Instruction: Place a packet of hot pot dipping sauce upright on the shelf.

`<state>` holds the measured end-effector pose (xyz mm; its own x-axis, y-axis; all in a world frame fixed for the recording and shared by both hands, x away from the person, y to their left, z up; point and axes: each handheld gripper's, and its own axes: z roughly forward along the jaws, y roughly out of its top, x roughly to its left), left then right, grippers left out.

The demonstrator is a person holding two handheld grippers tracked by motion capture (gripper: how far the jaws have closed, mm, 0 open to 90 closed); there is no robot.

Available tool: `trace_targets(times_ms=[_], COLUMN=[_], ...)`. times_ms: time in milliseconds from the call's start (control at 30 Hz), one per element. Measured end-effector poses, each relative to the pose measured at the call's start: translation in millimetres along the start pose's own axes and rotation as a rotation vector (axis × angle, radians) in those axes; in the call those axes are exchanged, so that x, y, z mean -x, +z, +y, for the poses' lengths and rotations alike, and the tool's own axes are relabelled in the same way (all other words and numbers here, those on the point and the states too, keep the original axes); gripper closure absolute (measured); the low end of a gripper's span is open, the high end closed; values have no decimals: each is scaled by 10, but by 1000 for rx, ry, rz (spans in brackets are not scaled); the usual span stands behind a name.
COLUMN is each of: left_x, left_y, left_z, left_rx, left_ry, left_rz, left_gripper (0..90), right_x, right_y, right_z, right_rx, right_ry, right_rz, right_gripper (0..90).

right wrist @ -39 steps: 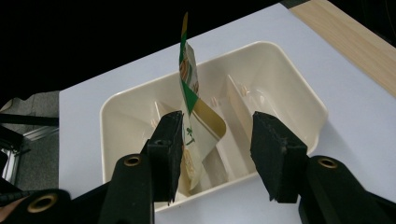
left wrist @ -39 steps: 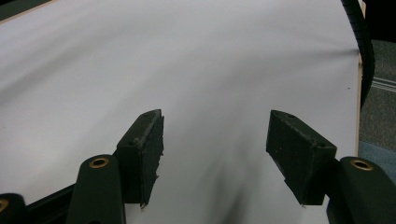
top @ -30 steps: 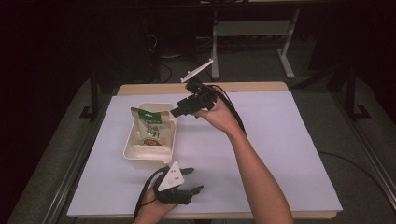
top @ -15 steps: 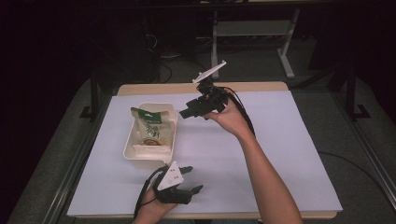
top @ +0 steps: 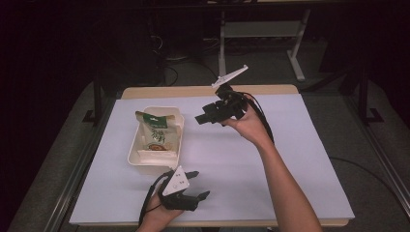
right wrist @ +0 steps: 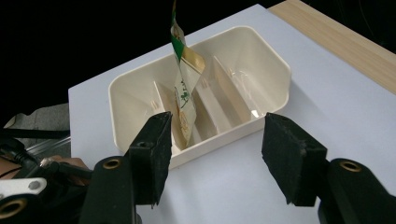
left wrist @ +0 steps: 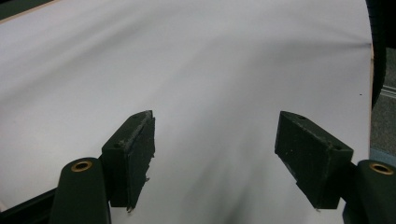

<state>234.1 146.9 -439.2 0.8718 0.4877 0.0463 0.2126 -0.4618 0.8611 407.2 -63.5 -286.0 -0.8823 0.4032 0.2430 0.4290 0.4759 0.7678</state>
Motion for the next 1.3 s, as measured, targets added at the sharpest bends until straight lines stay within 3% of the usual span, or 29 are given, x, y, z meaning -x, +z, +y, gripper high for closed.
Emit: trace_targets(times_ms=[1300], left_x=[-32], left_y=[1], left_z=[-9], left_rx=[5], left_ry=[-13], left_rz=[10], left_gripper=[267], right_x=[86], right_y=[-431], right_z=[-592], right_rx=[15], right_ry=[48], right_rz=[-32], right_gripper=[359])
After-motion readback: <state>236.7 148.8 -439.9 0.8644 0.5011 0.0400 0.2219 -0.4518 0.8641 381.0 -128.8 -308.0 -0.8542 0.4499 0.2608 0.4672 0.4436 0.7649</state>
